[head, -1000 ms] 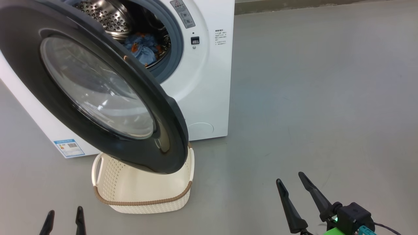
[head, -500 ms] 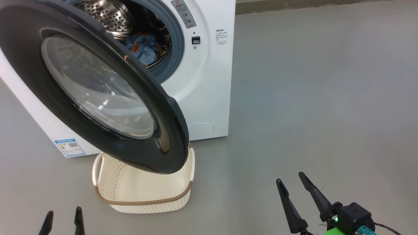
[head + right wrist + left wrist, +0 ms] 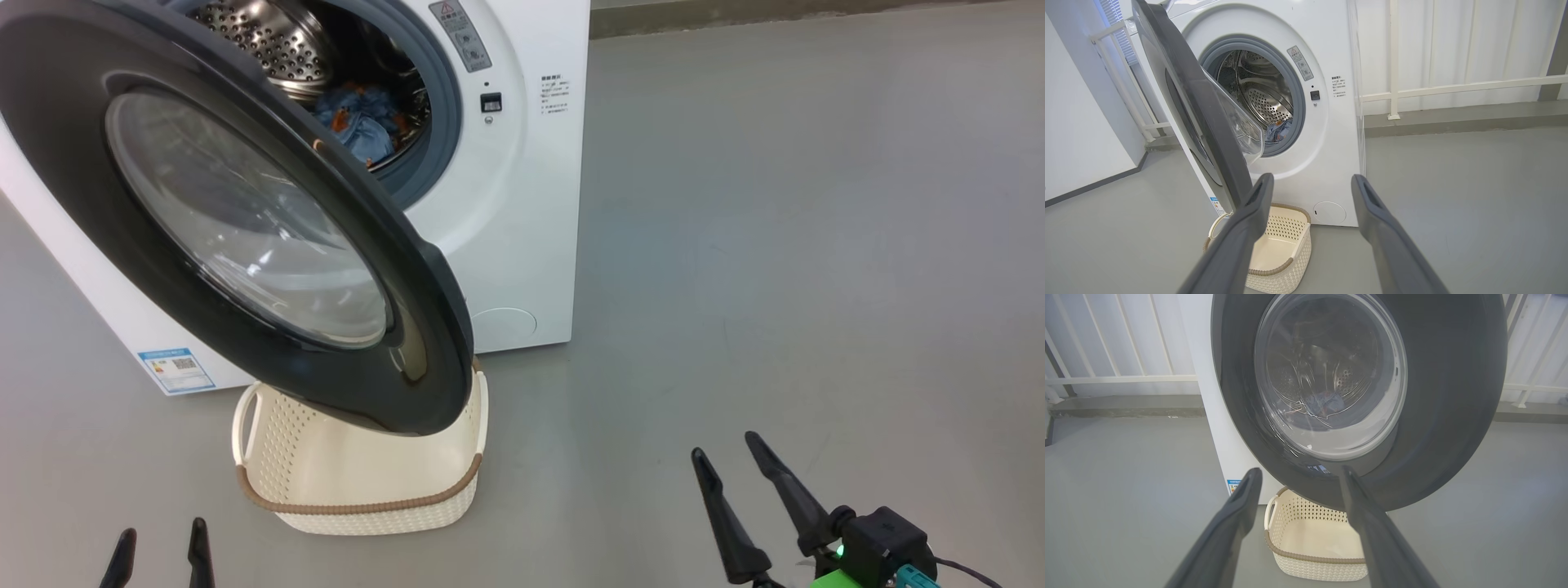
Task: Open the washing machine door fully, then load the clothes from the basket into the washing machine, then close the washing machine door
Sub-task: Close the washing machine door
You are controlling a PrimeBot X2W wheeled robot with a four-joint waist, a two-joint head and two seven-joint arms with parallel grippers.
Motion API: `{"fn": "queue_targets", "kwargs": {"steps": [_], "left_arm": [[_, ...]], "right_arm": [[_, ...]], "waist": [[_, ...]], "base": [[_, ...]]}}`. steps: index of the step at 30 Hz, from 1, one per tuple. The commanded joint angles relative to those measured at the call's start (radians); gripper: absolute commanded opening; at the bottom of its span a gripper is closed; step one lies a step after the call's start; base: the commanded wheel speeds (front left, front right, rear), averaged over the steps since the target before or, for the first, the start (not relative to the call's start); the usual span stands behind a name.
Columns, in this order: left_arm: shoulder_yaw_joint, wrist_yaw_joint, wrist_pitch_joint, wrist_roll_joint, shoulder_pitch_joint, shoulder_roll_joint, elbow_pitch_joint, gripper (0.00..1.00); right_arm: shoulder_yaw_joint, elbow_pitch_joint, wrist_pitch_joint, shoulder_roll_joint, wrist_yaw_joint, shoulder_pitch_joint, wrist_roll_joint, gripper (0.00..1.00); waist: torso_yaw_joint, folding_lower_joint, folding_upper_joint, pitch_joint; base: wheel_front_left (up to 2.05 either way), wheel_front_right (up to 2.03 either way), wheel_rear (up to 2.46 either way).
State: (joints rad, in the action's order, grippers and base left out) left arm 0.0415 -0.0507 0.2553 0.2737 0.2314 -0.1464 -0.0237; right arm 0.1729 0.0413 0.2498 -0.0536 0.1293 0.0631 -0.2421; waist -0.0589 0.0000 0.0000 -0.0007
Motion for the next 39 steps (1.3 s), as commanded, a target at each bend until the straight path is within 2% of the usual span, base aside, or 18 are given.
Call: {"fn": "queue_targets", "kwargs": {"steps": [1,7,11,13,14,18,23,25,26,30,39], "left_arm": [[0.039,0.005,0.006,-0.006,-0.030,-0.012,-0.017,1.00],[0.043,0.008,0.006,-0.009,-0.027,-0.010,-0.018,1.00],[0.044,0.010,0.006,-0.009,-0.027,-0.008,-0.018,1.00],[0.045,0.012,0.006,-0.008,-0.028,-0.007,-0.017,1.00],[0.045,0.013,0.006,-0.008,-0.029,-0.006,-0.016,1.00],[0.043,0.015,0.006,-0.009,-0.033,-0.004,-0.015,1.00],[0.035,0.020,0.006,-0.011,-0.047,0.003,-0.008,1.00],[0.026,0.025,0.006,-0.013,-0.056,0.008,-0.004,1.00],[0.026,0.025,0.006,-0.013,-0.056,0.008,-0.004,1.00],[0.013,0.033,0.006,-0.016,-0.074,0.017,0.000,1.00],[-0.028,0.060,0.006,-0.022,-0.141,0.053,-0.001,1.00]], "right_arm": [[0.021,-0.022,0.012,0.003,0.001,-0.004,-0.007,0.00],[0.024,-0.031,0.012,0.003,0.001,-0.001,-0.007,0.00],[0.011,-0.089,0.012,0.003,0.001,-0.014,-0.010,0.00],[0.007,-0.152,0.012,0.003,0.001,-0.033,-0.009,0.00],[0.022,-0.233,0.012,0.003,0.001,-0.061,-0.008,0.00],[0.099,-0.408,0.012,-0.006,0.001,-0.143,-0.006,0.00],[0.233,-0.534,0.012,-0.040,0.001,-0.264,-0.021,0.00],[0.305,-0.537,0.011,-0.060,0.001,-0.318,-0.023,0.00],[0.305,-0.537,0.011,-0.060,0.001,-0.318,-0.023,0.00],[0.423,-0.510,-0.012,-0.060,0.001,-0.412,-0.048,0.00],[0.603,-0.291,-0.084,-0.039,0.001,-0.473,-0.105,0.00]], "waist": [[0.001,0.0000,0.0000,-0.001],[0.001,0.0000,0.0000,-0.002],[0.004,0.0000,0.0000,-0.001],[0.005,0.0000,0.0000,0.000],[0.007,0.0000,0.0000,0.002],[0.013,0.0000,0.0000,0.008],[0.034,0.0000,0.0000,0.017],[0.049,0.0000,0.0000,0.021],[0.049,0.0000,0.0000,0.021],[0.084,0.0000,0.0000,0.038],[0.206,0.0000,0.0000,0.124]], "base": [[0.00,0.00,0.00],[0.00,0.00,0.00],[0.00,0.00,0.00],[0.00,0.00,0.00],[0.00,0.00,0.00],[0.00,0.00,0.00],[0.00,0.00,0.00],[0.00,0.00,0.00],[0.00,0.00,0.00],[0.00,0.00,0.00],[0.00,0.00,0.00]]}}
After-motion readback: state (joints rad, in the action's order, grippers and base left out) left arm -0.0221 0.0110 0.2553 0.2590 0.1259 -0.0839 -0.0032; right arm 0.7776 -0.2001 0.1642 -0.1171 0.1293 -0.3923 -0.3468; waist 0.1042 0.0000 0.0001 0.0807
